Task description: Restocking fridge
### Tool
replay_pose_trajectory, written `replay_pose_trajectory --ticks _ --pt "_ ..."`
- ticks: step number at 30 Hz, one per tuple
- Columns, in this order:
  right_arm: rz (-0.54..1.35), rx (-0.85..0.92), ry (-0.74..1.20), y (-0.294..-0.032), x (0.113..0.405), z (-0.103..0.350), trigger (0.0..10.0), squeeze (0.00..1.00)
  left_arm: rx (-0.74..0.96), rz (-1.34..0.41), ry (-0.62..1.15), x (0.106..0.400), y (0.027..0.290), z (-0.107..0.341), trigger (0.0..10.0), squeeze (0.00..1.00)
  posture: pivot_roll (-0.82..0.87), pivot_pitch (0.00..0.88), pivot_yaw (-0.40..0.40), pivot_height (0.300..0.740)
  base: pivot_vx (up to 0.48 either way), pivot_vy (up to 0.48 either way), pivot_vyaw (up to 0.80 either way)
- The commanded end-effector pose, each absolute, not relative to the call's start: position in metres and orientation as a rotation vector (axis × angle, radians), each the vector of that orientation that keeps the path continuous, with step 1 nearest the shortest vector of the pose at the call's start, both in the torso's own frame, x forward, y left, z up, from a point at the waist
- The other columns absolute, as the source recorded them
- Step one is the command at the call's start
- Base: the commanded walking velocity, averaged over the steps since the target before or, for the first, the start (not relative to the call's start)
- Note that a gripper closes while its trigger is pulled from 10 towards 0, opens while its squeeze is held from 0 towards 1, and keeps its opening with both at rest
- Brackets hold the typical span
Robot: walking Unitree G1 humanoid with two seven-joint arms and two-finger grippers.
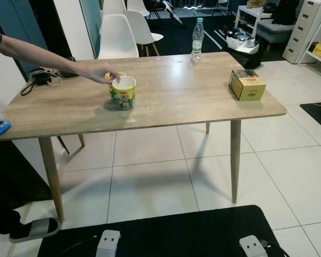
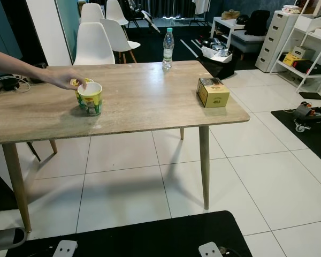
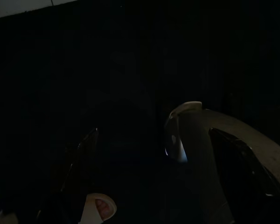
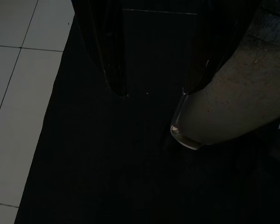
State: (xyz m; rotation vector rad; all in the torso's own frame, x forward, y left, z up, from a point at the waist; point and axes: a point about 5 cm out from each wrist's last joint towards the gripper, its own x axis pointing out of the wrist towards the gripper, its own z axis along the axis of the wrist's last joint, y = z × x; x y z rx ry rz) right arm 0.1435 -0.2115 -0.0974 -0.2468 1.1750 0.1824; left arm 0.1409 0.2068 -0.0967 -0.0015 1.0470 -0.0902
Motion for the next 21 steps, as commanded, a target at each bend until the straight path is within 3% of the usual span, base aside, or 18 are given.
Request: replay_pose_trajectory --ticks 1,21 --pt "0.183 -0.241 1.18 -0.21 0.144 -0.098 10.0 0.0 -0.007 -0.103 1.073 0.135 0.2 -0.1 10.0 0.0 0.08 0.0 -0.015 0.74 0.0 0.0 0.0" --pt "0.172 -0.249 1.208 -0.212 0.131 -0.102 10.0 0.0 -0.001 -0.095 1.097 0.126 0.208 -0.102 10.0 0.0 0.08 0.0 -0.017 0.74 0.0 0.0 0.0"
